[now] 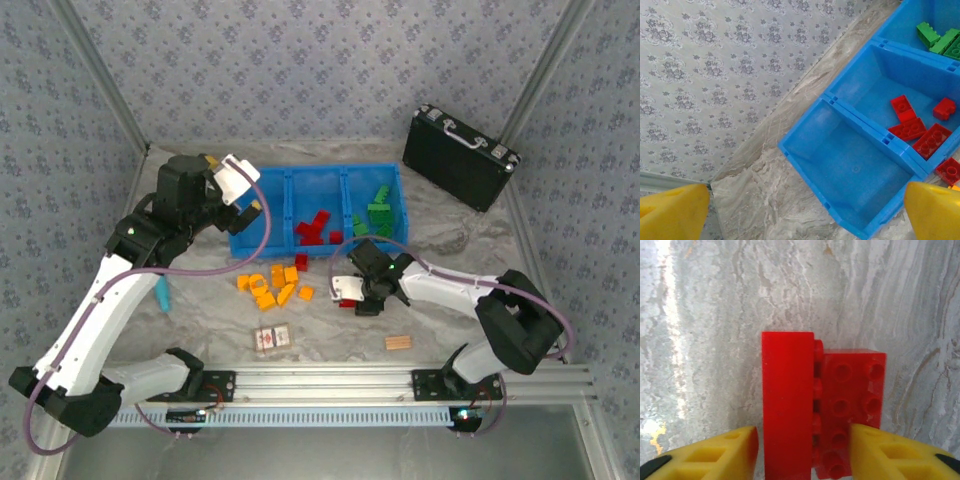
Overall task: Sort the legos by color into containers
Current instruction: Pick up the lego from the bottom-center of the table.
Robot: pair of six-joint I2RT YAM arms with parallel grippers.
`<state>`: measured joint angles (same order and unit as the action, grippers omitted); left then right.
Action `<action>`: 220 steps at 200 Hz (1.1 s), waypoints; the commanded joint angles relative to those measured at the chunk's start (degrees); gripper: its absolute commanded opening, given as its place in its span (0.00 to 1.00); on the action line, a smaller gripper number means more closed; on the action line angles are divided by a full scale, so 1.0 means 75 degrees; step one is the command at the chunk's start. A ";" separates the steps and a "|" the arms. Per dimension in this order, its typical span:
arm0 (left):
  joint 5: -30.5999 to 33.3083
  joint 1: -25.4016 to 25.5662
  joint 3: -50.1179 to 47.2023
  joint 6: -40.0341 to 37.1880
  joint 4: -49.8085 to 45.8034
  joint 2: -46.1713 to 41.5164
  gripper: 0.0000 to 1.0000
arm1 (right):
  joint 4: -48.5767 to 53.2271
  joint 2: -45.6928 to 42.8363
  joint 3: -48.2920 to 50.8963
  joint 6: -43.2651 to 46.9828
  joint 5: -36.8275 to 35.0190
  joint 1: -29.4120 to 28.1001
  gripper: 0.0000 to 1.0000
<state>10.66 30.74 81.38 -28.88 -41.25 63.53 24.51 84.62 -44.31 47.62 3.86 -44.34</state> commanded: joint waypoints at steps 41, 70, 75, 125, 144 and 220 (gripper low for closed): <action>-0.0125 -0.0056 0.0044 0.0098 0.0192 -0.0162 1.00 | 0.0359 0.0342 -0.0097 -0.0003 0.0132 -0.0249 0.36; -0.0147 -0.0056 -0.0033 0.0093 0.0249 -0.0176 1.00 | 0.0453 0.0290 -0.0167 -0.0007 0.0104 -0.0252 0.27; -0.0149 -0.0056 -0.0044 0.0105 0.0262 -0.0168 1.00 | 0.0477 0.0275 -0.0193 -0.0003 0.0114 -0.0244 0.26; -0.0163 -0.0056 -0.0055 0.0113 0.0262 -0.0226 1.00 | 0.0859 -0.0116 -0.0345 -0.0131 0.0313 -0.0254 0.25; -0.0176 -0.0056 -0.0082 0.0107 0.0268 -0.0244 1.00 | 0.1098 -0.0349 -0.0457 -0.0201 0.0513 -0.0272 0.29; -0.0191 -0.0056 -0.0152 0.0139 0.0263 -0.0488 1.00 | 0.0821 -0.0825 -0.0874 -0.0274 0.0493 -0.0108 0.28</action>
<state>9.82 30.74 80.27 -28.47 -40.40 61.76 31.16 80.05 -47.42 46.33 6.02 -46.09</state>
